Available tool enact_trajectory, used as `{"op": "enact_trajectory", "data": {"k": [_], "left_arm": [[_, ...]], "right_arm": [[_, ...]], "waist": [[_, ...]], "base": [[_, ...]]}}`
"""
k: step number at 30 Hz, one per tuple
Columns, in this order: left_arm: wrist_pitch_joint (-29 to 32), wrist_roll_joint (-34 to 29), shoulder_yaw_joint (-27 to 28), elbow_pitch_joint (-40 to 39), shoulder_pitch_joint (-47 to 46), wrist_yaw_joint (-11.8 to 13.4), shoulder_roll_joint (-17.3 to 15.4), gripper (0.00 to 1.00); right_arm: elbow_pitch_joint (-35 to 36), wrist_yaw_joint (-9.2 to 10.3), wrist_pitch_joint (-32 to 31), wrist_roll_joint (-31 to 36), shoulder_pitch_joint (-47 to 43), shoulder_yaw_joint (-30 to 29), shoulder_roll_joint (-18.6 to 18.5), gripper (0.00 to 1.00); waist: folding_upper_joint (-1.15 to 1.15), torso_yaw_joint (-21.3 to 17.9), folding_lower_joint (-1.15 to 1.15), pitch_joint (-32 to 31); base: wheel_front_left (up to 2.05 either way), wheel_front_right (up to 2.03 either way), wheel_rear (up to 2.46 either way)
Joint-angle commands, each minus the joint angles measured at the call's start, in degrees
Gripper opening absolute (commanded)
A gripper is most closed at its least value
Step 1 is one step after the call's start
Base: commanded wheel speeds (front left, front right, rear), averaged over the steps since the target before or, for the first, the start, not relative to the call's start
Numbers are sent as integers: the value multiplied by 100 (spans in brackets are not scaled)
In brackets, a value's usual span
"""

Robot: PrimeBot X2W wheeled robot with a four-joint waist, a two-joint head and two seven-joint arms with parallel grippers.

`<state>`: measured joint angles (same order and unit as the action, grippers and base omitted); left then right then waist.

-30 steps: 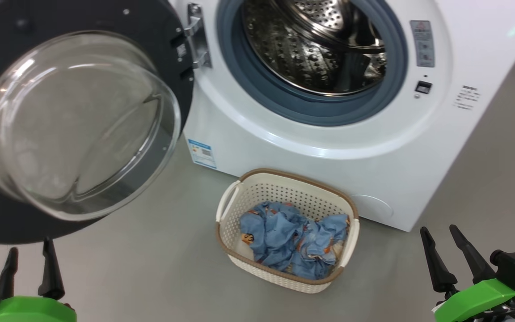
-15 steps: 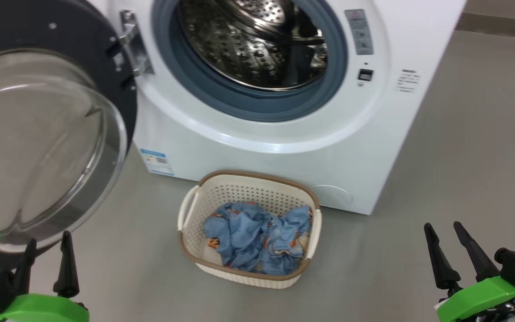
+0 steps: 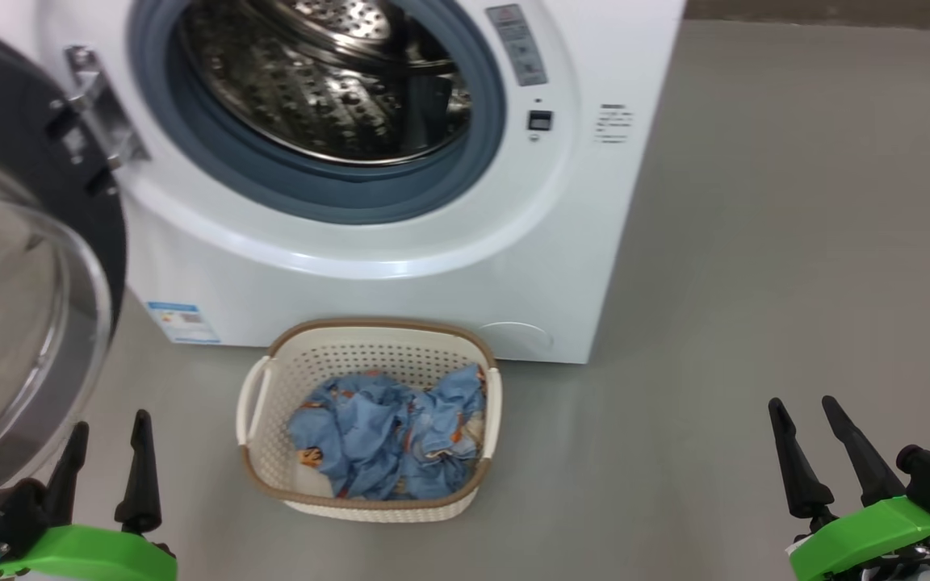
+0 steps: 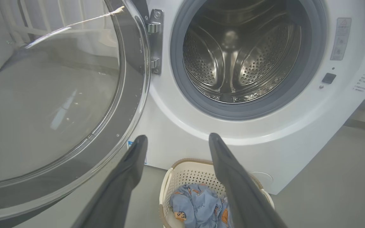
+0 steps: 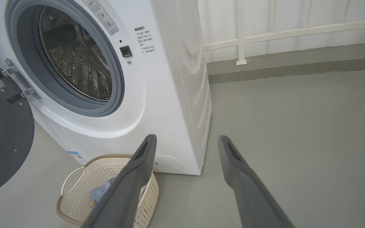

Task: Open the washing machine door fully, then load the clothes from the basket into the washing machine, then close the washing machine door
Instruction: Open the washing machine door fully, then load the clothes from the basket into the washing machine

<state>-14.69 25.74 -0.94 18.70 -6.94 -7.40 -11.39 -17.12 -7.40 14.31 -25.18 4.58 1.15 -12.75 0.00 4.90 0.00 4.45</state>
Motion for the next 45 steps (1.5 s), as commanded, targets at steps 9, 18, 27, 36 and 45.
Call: {"op": "enact_trajectory", "data": {"k": [9, 18, 27, 36, 45], "left_arm": [[-30, 65, 76, -252, -68, -9, -286, 100], [-30, 59, -42, -329, -45, -9, -335, 100], [-30, 92, -90, -401, -25, -9, -365, 100], [-30, 116, -78, -453, 19, -9, -364, 100], [-30, 224, -109, -414, 8, -9, -377, 100]], "right_arm": [[196, -9, 69, 55, 28, 86, -13, 100], [209, -9, 69, 52, 14, 71, 11, 100], [207, -9, 69, 51, -33, 40, 24, 100], [223, -9, 69, 62, -44, 34, 40, 100], [228, -9, 69, 64, -10, 61, 47, 100]], "waist": [[0, -547, 0, 84], [0, -807, 0, 89], [0, -892, 0, 57], [0, -867, 0, 54], [0, -849, 0, 109]], "base": [[0, 0, 0], [0, 0, 0], [0, 0, 0], [0, 0, 0], [0, -2, 1]]}}
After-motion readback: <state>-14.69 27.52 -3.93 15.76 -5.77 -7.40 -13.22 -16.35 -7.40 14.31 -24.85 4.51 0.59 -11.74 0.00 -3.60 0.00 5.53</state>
